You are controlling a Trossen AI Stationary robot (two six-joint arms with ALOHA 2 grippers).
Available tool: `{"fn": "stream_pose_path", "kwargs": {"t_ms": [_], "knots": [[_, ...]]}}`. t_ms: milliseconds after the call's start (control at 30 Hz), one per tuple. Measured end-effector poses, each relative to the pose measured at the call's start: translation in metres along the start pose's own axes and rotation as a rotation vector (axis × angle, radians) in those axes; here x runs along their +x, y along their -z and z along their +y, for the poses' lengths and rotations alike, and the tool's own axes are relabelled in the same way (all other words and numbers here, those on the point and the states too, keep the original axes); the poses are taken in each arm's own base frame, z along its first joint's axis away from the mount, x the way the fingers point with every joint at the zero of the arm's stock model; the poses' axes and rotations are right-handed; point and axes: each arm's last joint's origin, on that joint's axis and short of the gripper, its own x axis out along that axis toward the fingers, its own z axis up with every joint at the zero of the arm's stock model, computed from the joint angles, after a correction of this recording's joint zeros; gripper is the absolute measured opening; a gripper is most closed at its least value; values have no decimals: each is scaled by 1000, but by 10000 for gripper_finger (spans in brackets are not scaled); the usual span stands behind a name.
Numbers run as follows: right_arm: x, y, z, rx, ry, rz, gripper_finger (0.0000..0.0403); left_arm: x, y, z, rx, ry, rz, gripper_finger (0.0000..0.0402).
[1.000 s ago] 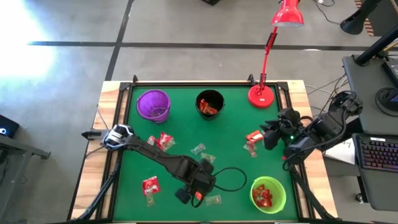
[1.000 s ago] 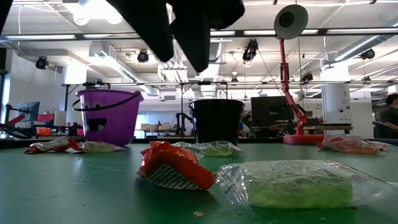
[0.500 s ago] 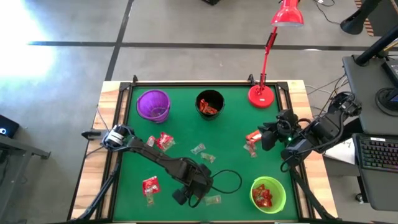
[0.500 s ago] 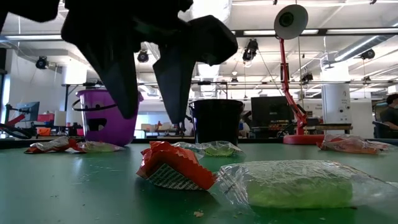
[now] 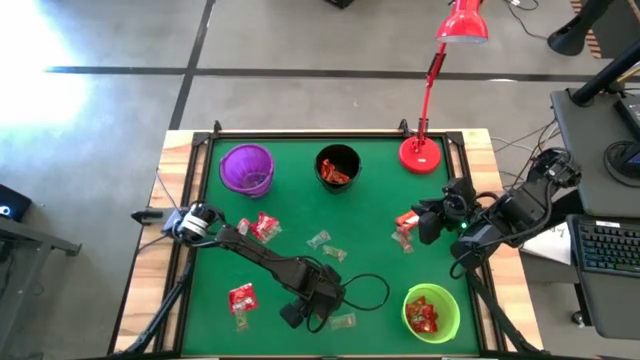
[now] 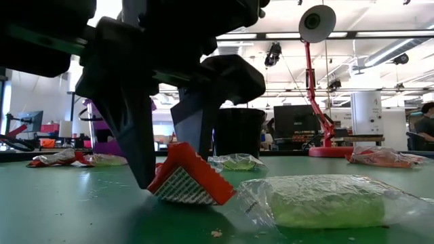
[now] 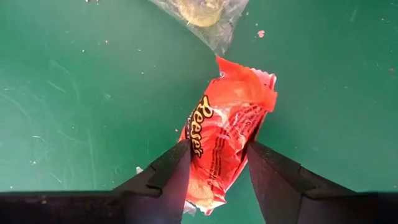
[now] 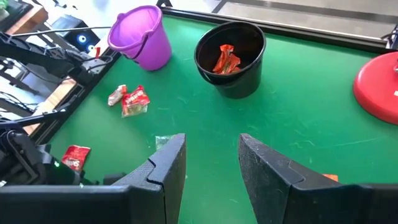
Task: Sort candy
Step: Put the orange chocolate into the black bucket
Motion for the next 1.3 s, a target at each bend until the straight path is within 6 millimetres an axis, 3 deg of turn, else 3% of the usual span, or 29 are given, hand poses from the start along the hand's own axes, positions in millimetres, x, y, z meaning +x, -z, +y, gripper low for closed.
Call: {"fn": "stream_pose_path", "kwargs": {"t_ms": [367, 567, 800, 1000, 1300], "knots": [[0, 0, 0, -14, 2, 0, 137, -5, 4, -2, -8, 17, 37, 9], [0, 0, 0, -22, 3, -3, 137, -17, 7, -5, -11, 30, 56, 5], [0, 0, 0, -28, 3, -3, 137, -55, 5, -9, 3, 13, 1, 2], [0, 0, 0, -21, 3, -3, 137, -89, 15, -11, 1, -49, 47, 1], [6, 6, -2, 7, 25, -4, 137, -138, 41, 11, -78, -151, 86, 1]]}}
